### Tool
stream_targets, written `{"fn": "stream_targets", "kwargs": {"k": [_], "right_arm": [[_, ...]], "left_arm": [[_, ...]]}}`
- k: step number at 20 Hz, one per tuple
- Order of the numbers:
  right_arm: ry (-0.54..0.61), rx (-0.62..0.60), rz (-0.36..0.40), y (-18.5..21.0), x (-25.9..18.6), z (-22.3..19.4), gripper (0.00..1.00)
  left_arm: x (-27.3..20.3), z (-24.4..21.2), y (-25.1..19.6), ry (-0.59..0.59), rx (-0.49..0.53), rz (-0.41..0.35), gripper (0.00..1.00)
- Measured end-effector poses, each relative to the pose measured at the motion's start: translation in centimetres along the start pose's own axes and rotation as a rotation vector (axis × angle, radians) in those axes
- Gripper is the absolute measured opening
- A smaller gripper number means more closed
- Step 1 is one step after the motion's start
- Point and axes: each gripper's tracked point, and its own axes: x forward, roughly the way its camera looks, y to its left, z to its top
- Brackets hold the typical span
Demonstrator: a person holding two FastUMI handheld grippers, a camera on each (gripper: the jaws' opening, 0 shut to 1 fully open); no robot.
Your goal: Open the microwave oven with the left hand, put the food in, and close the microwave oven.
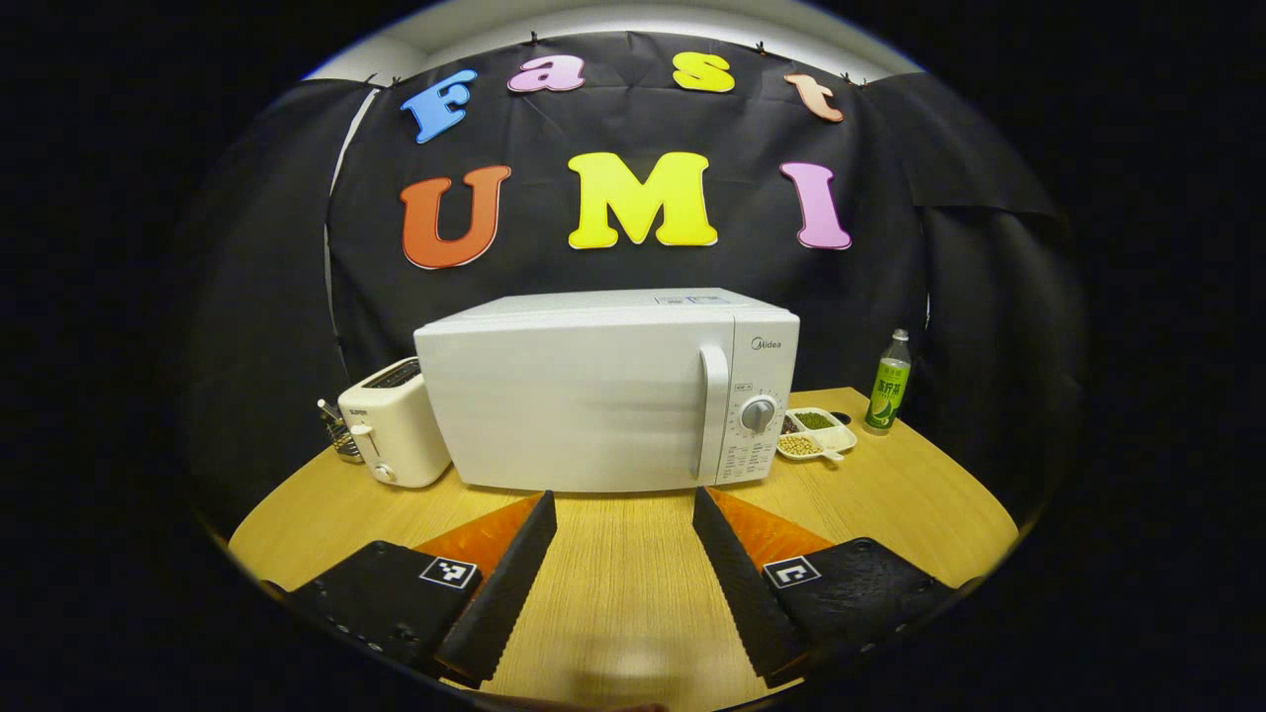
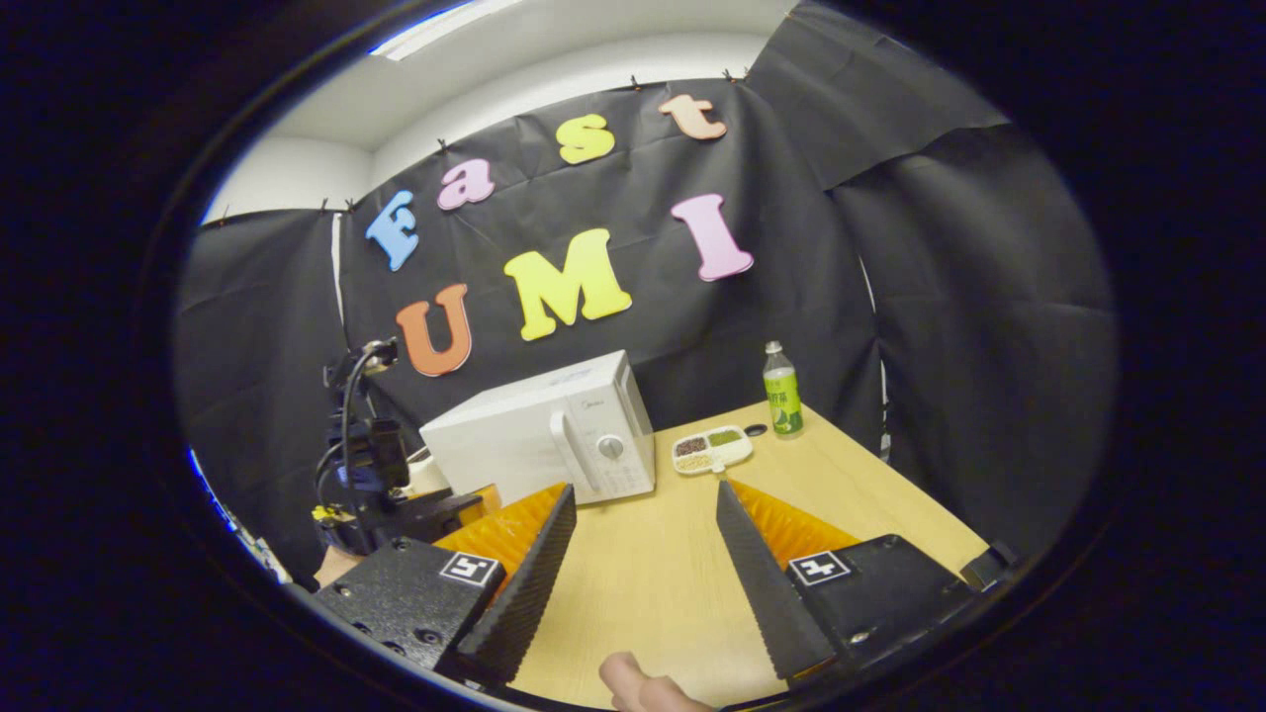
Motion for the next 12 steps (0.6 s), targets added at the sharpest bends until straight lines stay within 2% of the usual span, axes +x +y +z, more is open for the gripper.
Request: {"fn": "stream_targets", "kwargs": {"k": [2,3,4,7,8,9,12], "right_arm": [[-0.027,0.010,0.002,0.5,-1.1,1.2,0.92],[-0.044,0.013,0.001,0.8,-1.6,2.1,0.92],[-0.063,0.011,-0.003,0.8,-2.2,3.0,0.92],[-0.116,-0.027,-0.010,1.4,-3.7,5.0,0.92],[-0.137,-0.043,-0.018,1.5,-4.3,5.8,0.84],[-0.156,-0.061,-0.027,1.6,-4.8,6.4,0.92],[-0.194,-0.114,-0.033,2.8,-6.4,7.6,0.92]], "left_arm": [[-3.2,0.9,0.7,-0.024,-0.004,-0.007,0.93],[-5.0,1.3,1.1,-0.035,-0.009,-0.006,0.85],[-6.6,1.9,1.6,-0.047,-0.018,-0.006,0.94],[-11.5,4.4,4.4,-0.119,-0.056,0.057,0.95],[-13.2,5.5,5.0,-0.151,-0.061,0.061,0.95],[-14.7,6.1,5.4,-0.169,-0.066,0.061,0.95],[-18.8,7.9,6.7,-0.219,-0.042,0.077,0.95]]}}
